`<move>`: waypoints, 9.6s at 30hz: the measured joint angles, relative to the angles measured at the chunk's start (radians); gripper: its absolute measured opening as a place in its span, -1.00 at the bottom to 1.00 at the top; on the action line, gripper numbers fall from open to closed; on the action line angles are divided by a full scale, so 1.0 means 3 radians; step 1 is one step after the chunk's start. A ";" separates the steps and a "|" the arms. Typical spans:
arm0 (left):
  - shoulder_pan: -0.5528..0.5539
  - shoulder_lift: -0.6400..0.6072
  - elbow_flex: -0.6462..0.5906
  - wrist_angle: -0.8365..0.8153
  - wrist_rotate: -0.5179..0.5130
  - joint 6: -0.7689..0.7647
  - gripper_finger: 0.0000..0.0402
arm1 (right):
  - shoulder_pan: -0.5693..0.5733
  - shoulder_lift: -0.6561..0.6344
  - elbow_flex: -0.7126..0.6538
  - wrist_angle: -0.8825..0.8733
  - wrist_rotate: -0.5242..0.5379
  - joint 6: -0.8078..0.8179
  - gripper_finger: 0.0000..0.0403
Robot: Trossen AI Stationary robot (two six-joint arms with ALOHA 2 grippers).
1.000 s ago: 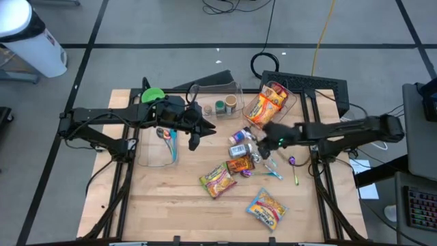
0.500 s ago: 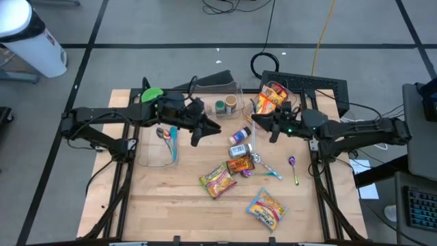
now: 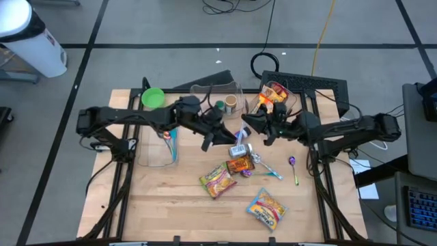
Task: Pick & Place Food Item
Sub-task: Put the top white patterned spoon into the left transparent bin
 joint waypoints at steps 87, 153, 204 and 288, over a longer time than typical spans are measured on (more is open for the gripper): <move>0.0232 0.0240 0.0003 0.0753 0.0016 -0.0186 -0.35 | -0.0130 0.0027 -0.0001 0.0388 -0.0085 0.0032 -0.98; 0.0228 0.0055 0.0004 0.0205 -0.0559 0.0257 -0.77 | -0.0173 0.0229 0.0011 0.0705 0.0062 0.0229 -0.31; -0.0434 -0.2051 -0.0380 -0.5102 -0.2519 -0.3051 -0.77 | -0.0793 -0.0191 0.0011 0.0027 -0.0841 0.0057 -0.15; 0.0714 -0.0716 -0.1924 -0.2987 -0.1033 -0.2580 -0.64 | -0.1026 -0.0194 0.0010 -0.0588 -0.1980 0.0593 -0.15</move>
